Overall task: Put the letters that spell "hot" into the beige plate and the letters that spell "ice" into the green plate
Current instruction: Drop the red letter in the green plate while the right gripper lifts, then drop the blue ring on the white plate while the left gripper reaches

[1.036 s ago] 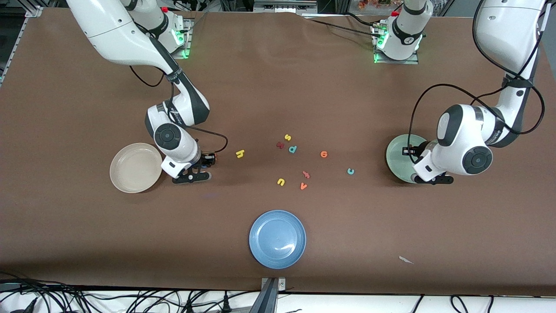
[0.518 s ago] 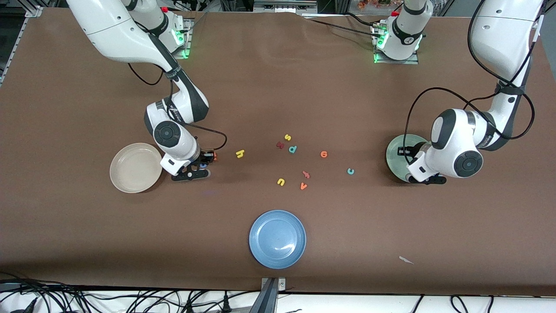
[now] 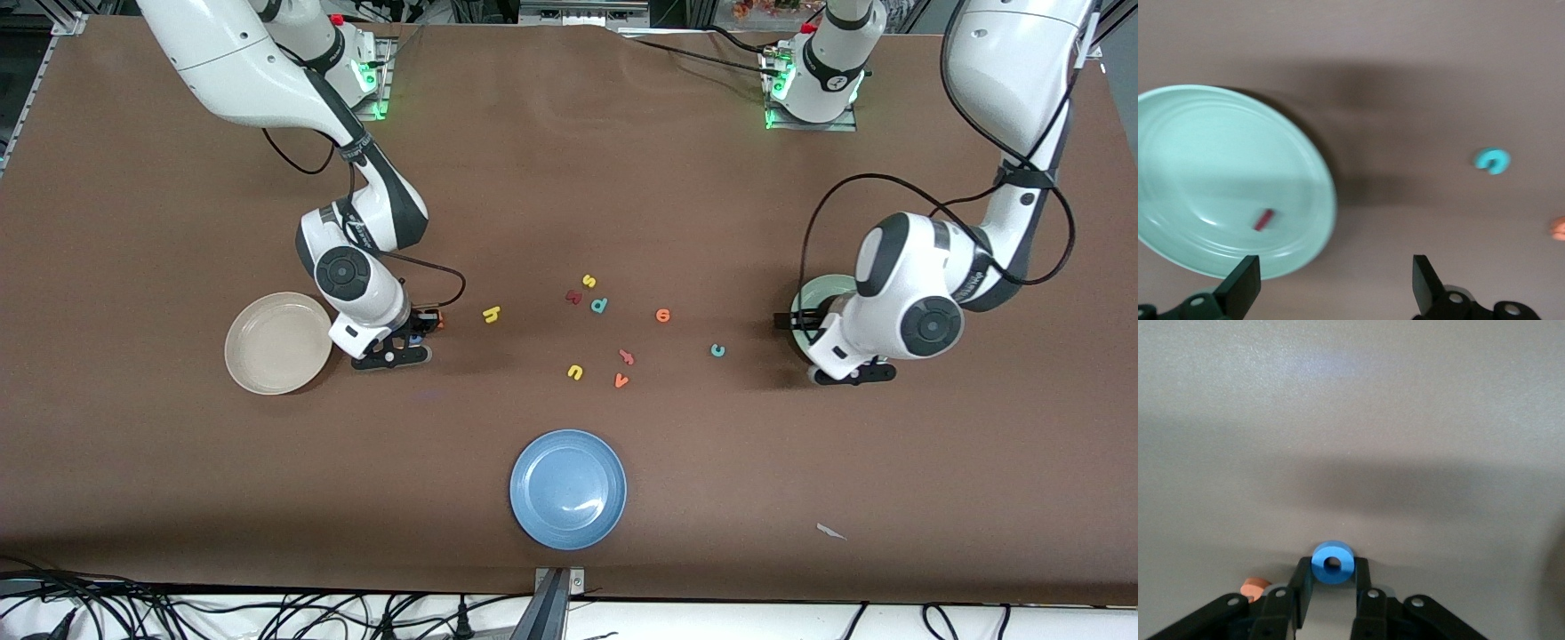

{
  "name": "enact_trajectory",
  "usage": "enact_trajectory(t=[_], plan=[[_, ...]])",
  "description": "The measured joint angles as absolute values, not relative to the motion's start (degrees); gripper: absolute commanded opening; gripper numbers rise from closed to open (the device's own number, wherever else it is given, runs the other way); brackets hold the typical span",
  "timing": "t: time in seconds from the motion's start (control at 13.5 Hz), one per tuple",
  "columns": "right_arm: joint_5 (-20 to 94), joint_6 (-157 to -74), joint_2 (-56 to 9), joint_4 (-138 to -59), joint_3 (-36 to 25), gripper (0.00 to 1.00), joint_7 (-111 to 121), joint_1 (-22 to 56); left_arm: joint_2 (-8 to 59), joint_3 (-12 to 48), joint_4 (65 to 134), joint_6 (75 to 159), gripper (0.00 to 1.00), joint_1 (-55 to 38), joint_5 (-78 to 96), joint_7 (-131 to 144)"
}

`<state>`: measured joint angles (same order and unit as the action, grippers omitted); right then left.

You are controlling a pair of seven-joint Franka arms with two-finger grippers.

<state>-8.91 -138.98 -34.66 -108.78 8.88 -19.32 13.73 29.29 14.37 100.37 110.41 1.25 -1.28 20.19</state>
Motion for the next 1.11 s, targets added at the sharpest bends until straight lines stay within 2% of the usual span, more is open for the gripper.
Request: enact_trajectory(t=[0.15, 0.44, 0.74, 0.89, 1.11], plan=[[-8.91, -138.98, -34.61, -108.8, 8.9, 0.09, -19.33, 13.74, 29.5, 14.69, 99.83, 114.49, 1.0, -1.76, 0.9, 24.32], [-8.91, -138.12, -33.59, -108.79, 8.8, 0.09, -19.33, 13.72, 33.99, 14.69, 99.81, 124.4, 0.99, -7.14, 1.08, 35.2], [-8.9, -129.2, -25.84, -108.67, 8.23, 0.1, -15.99, 12.58, 35.82, 14.13, 99.37, 125.7, 0.99, -6.97, 1.14, 40.69], [-8.88, -126.41, -22.79, -108.89, 7.73, 0.11, -9.48, 9.25, 35.92, 14.12, 99.32, 127.28, 0.94, -6.31, 1.14, 47.4], [-8.87, -126.05, -22.22, -109.56, 6.0, 0.17, -0.14, 4.08, 36.74, 14.17, 99.41, 130.73, 0.91, -6.55, 1.14, 57.55]])
